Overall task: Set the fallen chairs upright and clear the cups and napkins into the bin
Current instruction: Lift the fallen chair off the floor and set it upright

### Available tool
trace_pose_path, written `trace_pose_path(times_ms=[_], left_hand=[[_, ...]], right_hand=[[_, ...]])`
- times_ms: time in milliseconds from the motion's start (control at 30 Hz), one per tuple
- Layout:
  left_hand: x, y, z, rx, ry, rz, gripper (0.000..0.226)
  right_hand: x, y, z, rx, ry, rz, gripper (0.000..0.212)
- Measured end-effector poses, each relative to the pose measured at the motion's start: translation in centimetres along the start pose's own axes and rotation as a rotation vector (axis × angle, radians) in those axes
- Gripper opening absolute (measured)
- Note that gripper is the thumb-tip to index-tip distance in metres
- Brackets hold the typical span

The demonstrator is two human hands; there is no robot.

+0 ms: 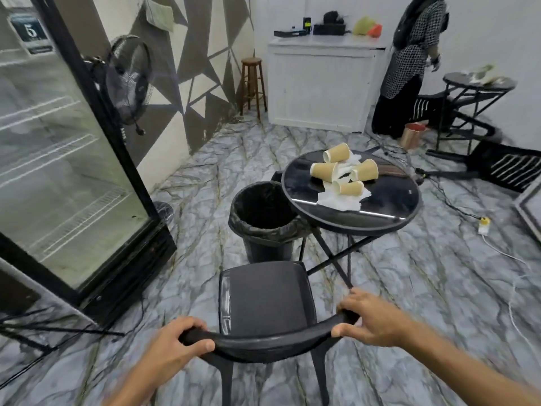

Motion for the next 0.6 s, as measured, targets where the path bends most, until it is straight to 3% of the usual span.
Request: trace_pose_path(times_ms=[333, 600], left_hand=[[-4.0, 7.1, 5.9, -0.076, 0.165, -0.149, 0.058], [-7.1, 11.2, 9.8, -0.110, 0.220, -0.250, 0.064]], right_hand=[[8.5, -1.7, 4.8, -0.037, 0.154, 0.088, 0.041], [12.5, -3.5, 7.7, -0.048, 0.265, 0.118, 0.061]])
Point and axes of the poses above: each hand's wrist, its own x-axis away from the middle knuckle, its own y-axis out of the palm, z = x × y, the point moved 8 cm from there along -x, towards the middle knuckle, and after that the axes turned 6 degrees about -y, right-handed, at the moved point
